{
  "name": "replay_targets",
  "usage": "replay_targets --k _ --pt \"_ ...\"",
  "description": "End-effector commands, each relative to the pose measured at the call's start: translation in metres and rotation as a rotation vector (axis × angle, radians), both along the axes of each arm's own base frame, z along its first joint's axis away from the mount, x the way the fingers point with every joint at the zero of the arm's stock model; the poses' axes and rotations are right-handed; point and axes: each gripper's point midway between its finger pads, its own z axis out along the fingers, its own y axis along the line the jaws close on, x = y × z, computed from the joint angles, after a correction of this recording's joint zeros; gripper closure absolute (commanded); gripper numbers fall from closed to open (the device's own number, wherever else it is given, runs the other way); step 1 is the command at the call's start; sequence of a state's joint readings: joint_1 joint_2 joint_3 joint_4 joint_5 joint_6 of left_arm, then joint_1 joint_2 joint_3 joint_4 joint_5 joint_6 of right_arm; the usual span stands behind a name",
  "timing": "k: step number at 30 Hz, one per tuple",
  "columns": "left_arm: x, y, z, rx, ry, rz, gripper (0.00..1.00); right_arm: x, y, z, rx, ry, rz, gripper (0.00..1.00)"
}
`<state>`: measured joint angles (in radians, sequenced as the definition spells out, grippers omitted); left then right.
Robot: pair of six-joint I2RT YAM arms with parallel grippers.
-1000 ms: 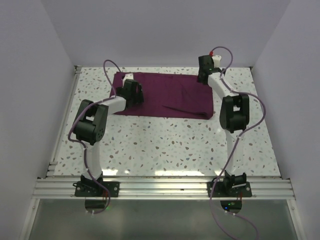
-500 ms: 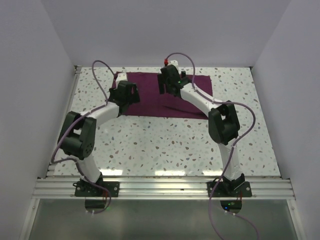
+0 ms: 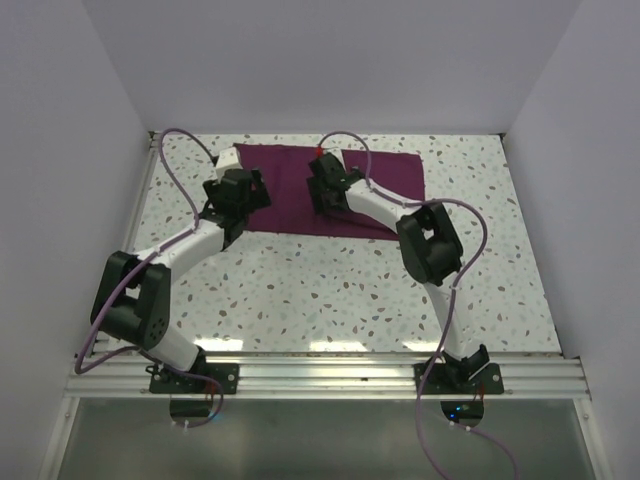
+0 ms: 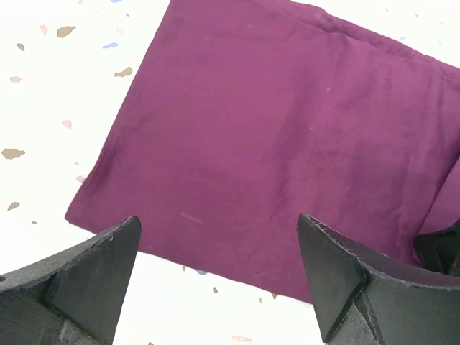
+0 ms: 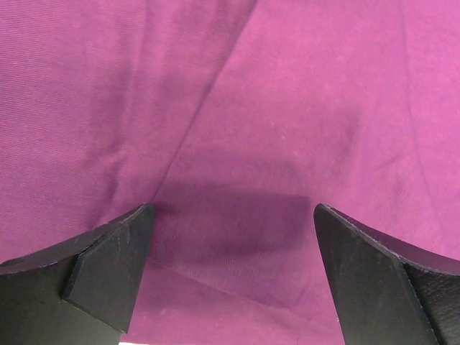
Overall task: Open and lay out the surgical kit
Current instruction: Open the surgical kit at the center of the board.
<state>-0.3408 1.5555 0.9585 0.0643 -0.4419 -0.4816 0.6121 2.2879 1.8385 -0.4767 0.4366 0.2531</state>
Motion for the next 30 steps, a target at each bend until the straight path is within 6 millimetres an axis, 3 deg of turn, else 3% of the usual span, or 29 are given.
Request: replay_targets --k 1,21,30 --pt "0.004 -0.001 0.011 -0.033 -0.055 0.021 0.06 -0.013 0.012 0.002 0.005 0.007 0.037 0.02" --pt "0.005 -0.001 0.000 -0.028 -0.044 0.018 0.06 -0.051 0.036 0.061 0.105 -0.098 0.110 0.02" --pt "0.003 -0.003 -0.003 -0.031 -0.039 0.006 0.07 -0.059 0.032 0.021 0.048 -0.002 0.116 0.04"
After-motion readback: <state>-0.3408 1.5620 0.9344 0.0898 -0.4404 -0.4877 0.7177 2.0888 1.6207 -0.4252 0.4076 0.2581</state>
